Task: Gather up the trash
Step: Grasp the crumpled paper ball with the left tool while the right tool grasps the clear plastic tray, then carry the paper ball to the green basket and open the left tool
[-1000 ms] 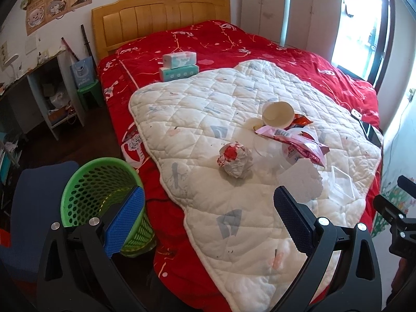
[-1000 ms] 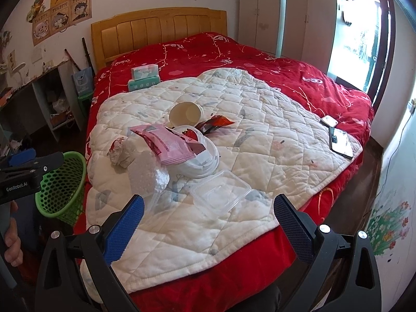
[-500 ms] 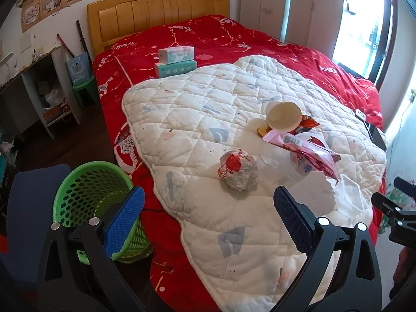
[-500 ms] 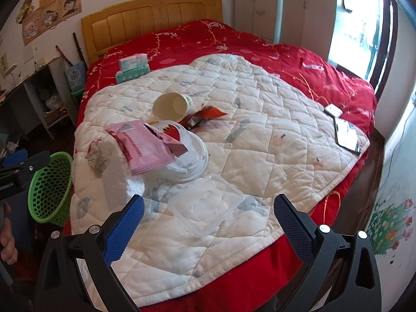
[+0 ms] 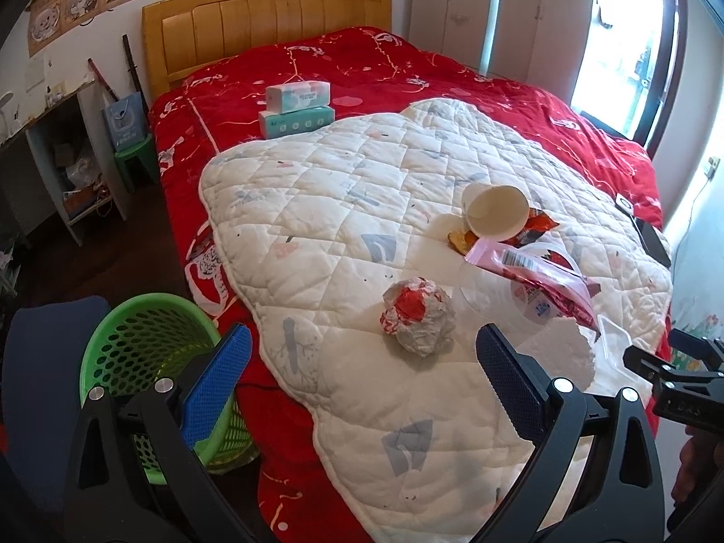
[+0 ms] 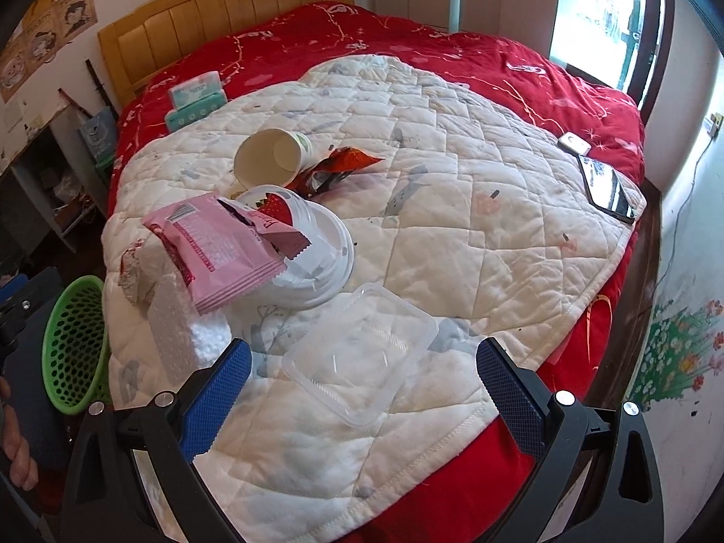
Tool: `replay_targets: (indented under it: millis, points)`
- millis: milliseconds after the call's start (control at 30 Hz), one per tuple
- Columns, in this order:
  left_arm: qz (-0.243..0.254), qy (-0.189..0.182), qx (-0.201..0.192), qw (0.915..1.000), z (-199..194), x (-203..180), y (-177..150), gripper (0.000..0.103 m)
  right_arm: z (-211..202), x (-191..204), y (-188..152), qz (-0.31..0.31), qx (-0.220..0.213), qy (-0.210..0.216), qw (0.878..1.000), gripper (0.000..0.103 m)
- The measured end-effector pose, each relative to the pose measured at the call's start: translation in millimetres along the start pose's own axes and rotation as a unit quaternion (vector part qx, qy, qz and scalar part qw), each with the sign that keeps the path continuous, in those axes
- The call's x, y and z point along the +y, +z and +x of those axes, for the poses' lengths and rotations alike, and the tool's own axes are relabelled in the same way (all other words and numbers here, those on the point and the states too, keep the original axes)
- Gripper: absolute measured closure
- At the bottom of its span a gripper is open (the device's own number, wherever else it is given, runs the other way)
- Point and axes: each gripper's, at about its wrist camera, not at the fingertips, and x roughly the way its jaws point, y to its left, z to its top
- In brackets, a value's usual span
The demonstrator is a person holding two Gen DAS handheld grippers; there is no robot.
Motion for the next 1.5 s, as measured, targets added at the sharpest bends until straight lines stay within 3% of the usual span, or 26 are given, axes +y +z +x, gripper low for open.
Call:
replay_targets:
  millis: [500, 700, 1067, 1267, 1433, 1500]
  points:
    - [-0.003, -0.010, 0.005, 0.9999, 10.6, 13.5, 2.5, 0.005, 43.9, -2.9, 9.2, 0.072, 0.078, -0.007, 0.994, 0.007]
    - [-0.001, -0.031, 0.017, 0.9994, 21.4, 18.5, 1.5, 0.005, 58.9, -4.2, 12.2, 0.083, 0.098, -0.011, 0.992, 0.007]
    - [0.037, -0.087, 0.062, 0.9936, 66.3, 7.3, 6.6, 0.008, 71.3, -8.1, 7.0, 0.086, 0.117, -0.004, 0.989, 0.036]
    - [0.060, -0.115, 0.088, 0.9877, 95.7, -10.0, 11.2, 0.020, 61.0, -14.8, 3.3, 0.084, 0.099, 0.004, 0.992, 0.041]
    - [0.053, -0.144, 0.106, 0.9825, 109.6, -13.3, 9.4, 0.052, 43.7, -22.0, 1.9, 0.075, 0.076, 0.000, 0.994, 0.042]
    - [0.048, -0.153, 0.103, 0.9817, 106.9, -13.9, 8.3, 0.057, 34.1, -24.6, 2.7, 0.072, 0.064, 0.002, 0.995, 0.042]
